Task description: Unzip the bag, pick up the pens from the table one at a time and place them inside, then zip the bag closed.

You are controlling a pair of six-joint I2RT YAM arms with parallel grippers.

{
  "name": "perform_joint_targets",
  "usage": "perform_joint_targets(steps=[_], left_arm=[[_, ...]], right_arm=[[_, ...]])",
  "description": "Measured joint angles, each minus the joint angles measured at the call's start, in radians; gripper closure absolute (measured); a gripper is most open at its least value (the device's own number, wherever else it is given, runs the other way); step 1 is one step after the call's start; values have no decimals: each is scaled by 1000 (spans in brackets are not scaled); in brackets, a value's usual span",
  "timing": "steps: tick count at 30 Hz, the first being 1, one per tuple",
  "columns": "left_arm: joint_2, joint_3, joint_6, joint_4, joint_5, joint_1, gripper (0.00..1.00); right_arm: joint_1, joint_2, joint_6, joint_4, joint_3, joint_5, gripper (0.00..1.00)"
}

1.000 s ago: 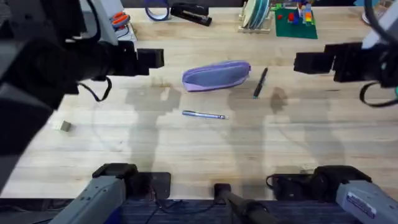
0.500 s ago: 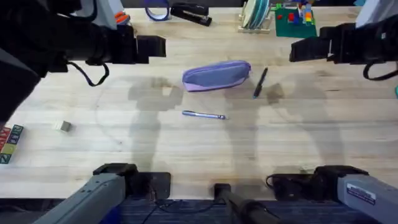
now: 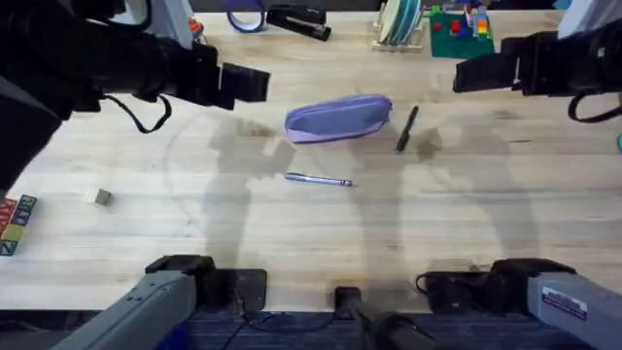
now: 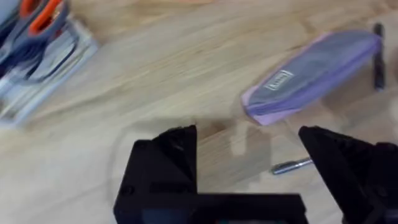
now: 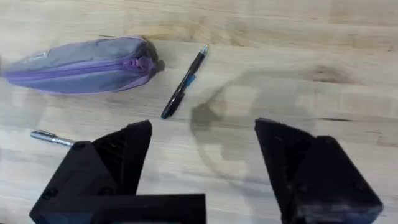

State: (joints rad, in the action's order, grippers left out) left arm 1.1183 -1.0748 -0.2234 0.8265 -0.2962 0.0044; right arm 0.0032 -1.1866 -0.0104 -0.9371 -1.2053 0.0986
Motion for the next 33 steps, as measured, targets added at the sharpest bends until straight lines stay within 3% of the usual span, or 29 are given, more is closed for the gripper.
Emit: perform_joint_targets(steps=[5,11,18,29,33], left_arm=[[0,0,-175,14,-152,0,8],[0,0,-298,-26,-212,0,8],[0,-1,-345,-48,-226,0,8],[0,-1,-359,-70,-230,0,7],[0,-1,-410,-54,-229,0,8]], right_arm=[[0,0,-21,1,-2,0,5],[0,0,-25,1,-2,0,6],[0,0,-28,2,-2,0,6],[0,0,-28,2,-2,0,5],[0,0,-28,2,-2,0,5]])
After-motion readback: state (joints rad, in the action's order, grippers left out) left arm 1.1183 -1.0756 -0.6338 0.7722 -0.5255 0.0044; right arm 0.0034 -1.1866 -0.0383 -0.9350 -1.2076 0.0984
